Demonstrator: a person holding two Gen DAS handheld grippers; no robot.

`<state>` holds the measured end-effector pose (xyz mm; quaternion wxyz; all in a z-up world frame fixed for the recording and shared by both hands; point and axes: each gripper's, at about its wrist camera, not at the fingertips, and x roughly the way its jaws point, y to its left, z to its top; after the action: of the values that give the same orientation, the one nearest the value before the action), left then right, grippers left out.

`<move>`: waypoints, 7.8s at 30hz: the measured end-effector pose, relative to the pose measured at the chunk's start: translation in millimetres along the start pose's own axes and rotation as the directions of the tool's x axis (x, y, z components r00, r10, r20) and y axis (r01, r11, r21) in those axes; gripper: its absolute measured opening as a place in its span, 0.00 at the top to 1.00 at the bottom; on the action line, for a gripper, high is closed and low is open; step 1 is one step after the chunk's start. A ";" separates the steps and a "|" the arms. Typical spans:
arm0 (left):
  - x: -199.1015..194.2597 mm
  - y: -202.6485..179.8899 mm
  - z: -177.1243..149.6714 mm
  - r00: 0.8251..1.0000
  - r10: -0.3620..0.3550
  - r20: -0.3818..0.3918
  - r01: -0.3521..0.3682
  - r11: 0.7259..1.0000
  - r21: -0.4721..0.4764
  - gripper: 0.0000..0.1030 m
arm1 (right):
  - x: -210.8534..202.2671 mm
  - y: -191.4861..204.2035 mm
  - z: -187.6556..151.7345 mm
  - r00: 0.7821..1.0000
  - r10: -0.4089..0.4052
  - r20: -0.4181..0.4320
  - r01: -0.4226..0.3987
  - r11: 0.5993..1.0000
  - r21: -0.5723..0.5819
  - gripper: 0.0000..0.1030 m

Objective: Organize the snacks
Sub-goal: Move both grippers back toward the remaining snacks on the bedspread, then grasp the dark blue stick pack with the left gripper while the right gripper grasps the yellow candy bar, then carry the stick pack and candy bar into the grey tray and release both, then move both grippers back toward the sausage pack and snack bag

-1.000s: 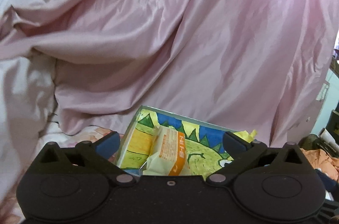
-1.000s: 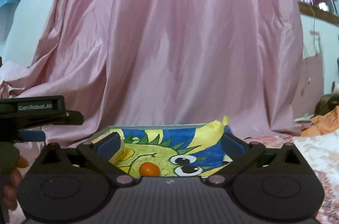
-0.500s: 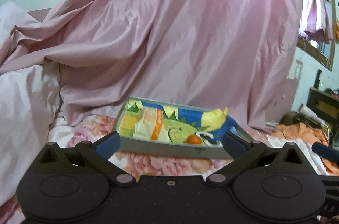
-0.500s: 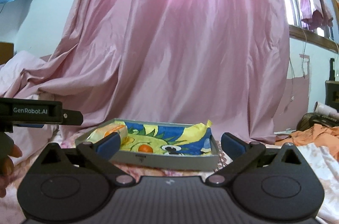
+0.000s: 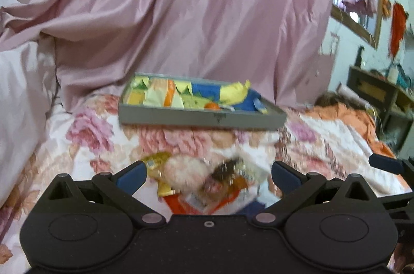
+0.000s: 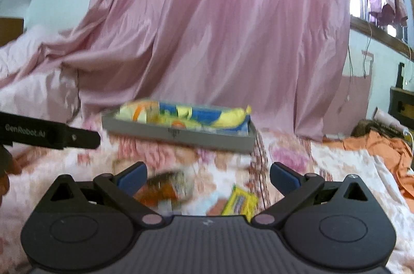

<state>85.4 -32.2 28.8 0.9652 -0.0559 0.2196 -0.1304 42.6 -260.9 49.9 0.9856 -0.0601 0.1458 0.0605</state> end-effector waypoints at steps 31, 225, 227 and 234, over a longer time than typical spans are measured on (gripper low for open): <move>95.0 -27.4 -43.0 0.920 -0.121 -0.373 0.245 0.920 0.305 0.01 | 46.5 -12.0 -50.1 0.931 -0.013 -0.364 0.027 0.999 0.034 0.00; 118.2 -29.7 150.2 0.960 0.193 0.205 -0.199 0.980 0.008 0.01 | 135.1 -53.5 89.0 0.976 -0.075 0.204 0.076 0.997 0.004 0.00; 99.9 -30.2 147.8 0.959 0.188 0.212 -0.193 0.981 0.001 0.01 | 120.5 -51.6 91.8 0.974 -0.076 0.215 0.079 0.997 -0.003 0.00; 45.6 -22.5 122.1 0.962 0.174 0.211 -0.165 0.984 -0.061 0.01 | 70.9 -38.3 84.8 0.969 -0.063 0.238 0.063 0.998 0.009 0.00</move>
<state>173.5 -60.1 123.3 0.9895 -0.0716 0.1207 -0.0358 139.0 -279.9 113.5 0.9974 -0.0565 0.0249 0.0359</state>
